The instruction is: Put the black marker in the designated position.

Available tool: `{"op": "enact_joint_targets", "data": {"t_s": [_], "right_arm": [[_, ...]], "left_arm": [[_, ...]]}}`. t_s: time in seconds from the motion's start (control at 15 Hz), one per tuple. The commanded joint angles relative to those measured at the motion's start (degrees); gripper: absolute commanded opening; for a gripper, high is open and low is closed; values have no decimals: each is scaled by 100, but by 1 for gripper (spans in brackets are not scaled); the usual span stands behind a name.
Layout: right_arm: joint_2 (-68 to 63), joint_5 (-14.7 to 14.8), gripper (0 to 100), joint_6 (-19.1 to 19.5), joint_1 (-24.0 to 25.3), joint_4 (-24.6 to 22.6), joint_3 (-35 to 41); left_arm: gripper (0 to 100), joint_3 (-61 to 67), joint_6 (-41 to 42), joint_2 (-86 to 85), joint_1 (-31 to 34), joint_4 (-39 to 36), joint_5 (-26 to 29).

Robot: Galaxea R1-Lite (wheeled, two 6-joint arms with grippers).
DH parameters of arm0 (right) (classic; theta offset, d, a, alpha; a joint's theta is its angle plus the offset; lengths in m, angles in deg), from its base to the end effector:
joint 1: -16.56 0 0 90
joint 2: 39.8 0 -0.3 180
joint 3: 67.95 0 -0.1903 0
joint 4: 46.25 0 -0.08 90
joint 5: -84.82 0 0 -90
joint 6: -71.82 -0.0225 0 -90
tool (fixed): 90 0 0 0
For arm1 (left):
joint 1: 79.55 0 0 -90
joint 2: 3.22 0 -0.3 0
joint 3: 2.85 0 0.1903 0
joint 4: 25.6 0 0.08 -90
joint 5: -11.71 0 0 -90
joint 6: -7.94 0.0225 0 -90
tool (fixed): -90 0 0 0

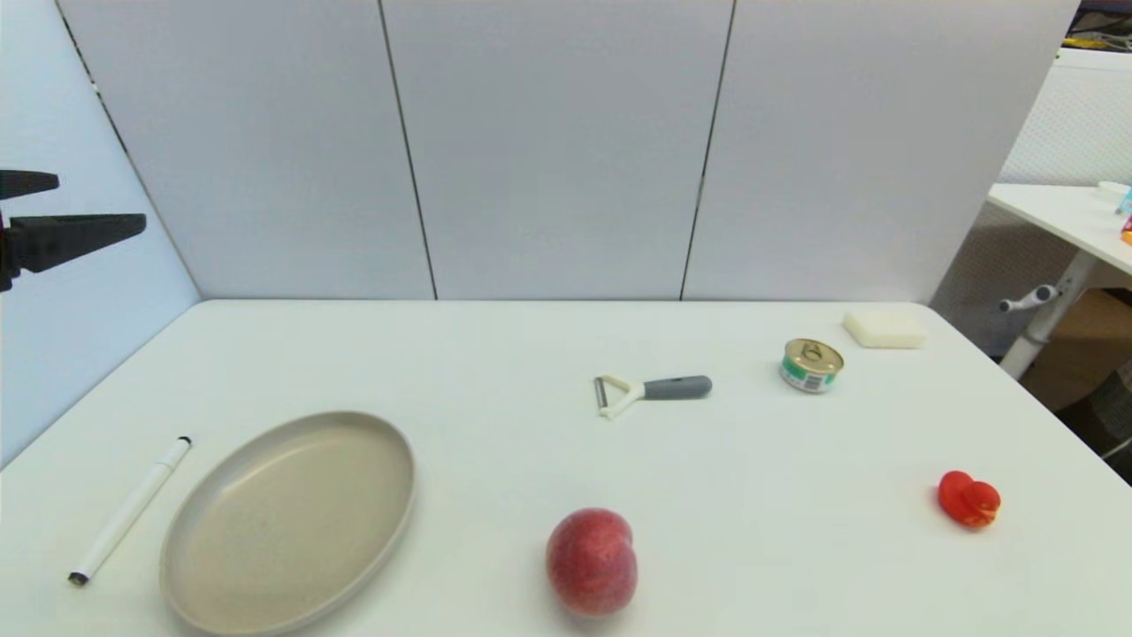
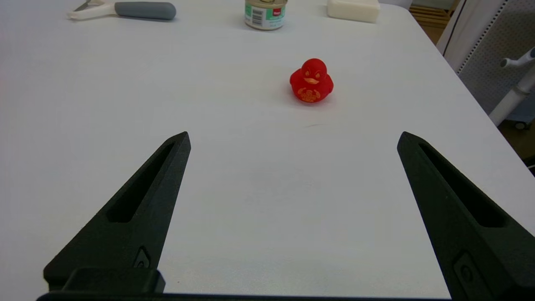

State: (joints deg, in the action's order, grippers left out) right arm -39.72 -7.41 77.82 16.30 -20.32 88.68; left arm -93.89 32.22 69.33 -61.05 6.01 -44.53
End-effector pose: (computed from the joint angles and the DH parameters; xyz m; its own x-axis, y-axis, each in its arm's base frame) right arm -0.0230 0.0010 0.0709 0.9985 0.0344 -0.0432 -0.0387 0.9940 -0.1028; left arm 0.1810 0.0474 0.3241 0.9442 -0.2701 -0.1887 0.3159 0.9048 0.2855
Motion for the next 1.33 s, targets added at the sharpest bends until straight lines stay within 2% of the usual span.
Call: {"op": "enact_joint_targets", "data": {"t_s": [0.07, 0.13, 0.27, 0.47, 0.67, 0.87, 1.0, 1.33], "right_arm": [[-7, -5, 100, -2, 0, -1, 0], [-7, -5, 100, 7, 0, -1, 0], [-7, -5, 100, -2, 0, -1, 0], [-7, -5, 100, 7, 0, -1, 0], [-7, -5, 100, 7, 0, -1, 0], [-7, -5, 100, 7, 0, -1, 0], [10, -5, 100, 7, 0, -1, 0], [10, -5, 100, -2, -8, -1, 0]], "left_arm": [[100, -203, -249, -1568, -1164, 1980, -18], [100, 219, -548, -2315, -1726, 2498, -36], [100, 1098, -811, -3326, -2104, 2525, -317], [100, 2197, -855, -4627, -2183, 2041, -897], [100, 3137, -881, -5637, -2342, 1364, -1767], [100, 3401, -925, -5611, -2333, 863, -1864], [100, 3445, -1022, -5611, -2069, 793, -1855], [100, 5009, -1215, -7193, -1841, 749, -1969]]}}
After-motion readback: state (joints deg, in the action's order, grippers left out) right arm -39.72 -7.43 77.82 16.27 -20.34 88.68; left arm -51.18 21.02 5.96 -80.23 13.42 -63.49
